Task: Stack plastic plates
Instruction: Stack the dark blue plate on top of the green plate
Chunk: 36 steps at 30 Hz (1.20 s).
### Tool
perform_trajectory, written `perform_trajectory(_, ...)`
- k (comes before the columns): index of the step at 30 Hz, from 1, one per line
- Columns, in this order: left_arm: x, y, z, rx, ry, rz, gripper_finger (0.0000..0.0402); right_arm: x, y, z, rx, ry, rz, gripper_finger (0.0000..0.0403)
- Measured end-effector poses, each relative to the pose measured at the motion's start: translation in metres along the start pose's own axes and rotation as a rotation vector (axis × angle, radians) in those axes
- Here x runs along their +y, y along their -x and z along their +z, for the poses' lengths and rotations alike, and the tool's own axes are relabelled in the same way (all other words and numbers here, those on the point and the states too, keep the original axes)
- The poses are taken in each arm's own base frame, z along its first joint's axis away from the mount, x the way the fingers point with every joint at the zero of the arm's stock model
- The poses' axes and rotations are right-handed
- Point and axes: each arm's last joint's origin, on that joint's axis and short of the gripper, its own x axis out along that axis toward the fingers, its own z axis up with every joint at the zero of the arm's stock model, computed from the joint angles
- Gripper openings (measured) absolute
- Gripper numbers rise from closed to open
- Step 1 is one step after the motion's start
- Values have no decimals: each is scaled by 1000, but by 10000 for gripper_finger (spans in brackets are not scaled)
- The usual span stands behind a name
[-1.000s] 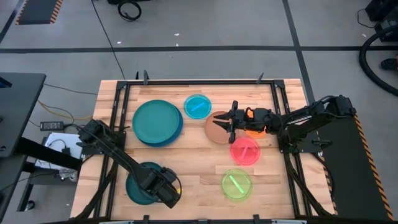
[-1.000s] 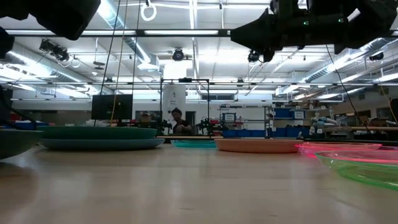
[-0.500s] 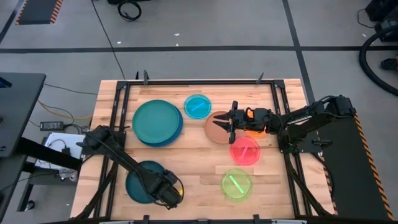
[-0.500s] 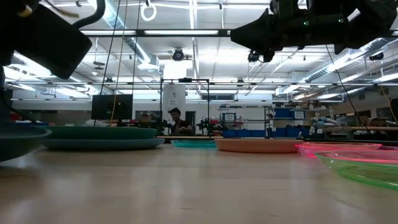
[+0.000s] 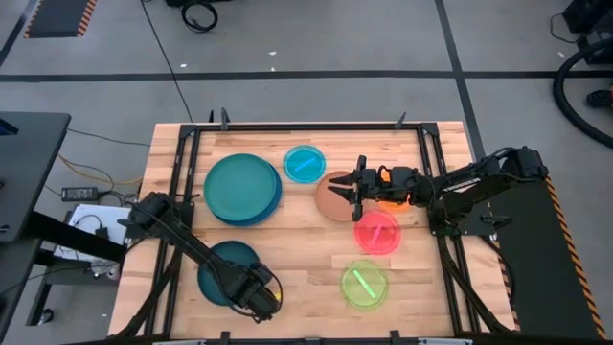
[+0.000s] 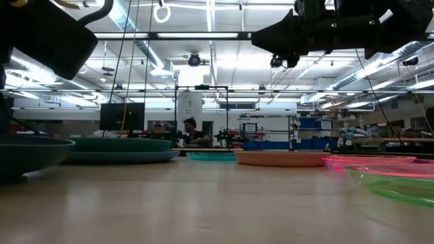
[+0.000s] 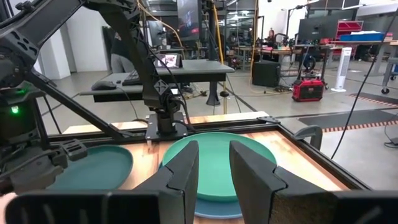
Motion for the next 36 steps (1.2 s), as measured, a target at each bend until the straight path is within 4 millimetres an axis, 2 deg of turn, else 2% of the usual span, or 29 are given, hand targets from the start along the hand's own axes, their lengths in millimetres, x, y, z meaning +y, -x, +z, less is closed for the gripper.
perform_trajectory(8, 1, 10, -1, 3, -57, -25, 17, 0, 0, 0, 0, 2, 0, 100)
perform_trajectory(19, -25, 64, 8, -106, -292, -120, 13, 0, 0, -1, 10, -15, 0, 100)
perform_trajectory(24, -27, 88, 9, -198, -404, -58, 13, 0, 0, -2, 20, -24, 14, 100)
perform_trajectory(29, -20, 111, 8, -233, -466, 75, 13, 1, 0, -2, 24, -37, 15, 100)
perform_trajectory(36, -4, 123, 6, -211, -552, 267, 13, 1, 0, -4, 43, -38, 22, 100)
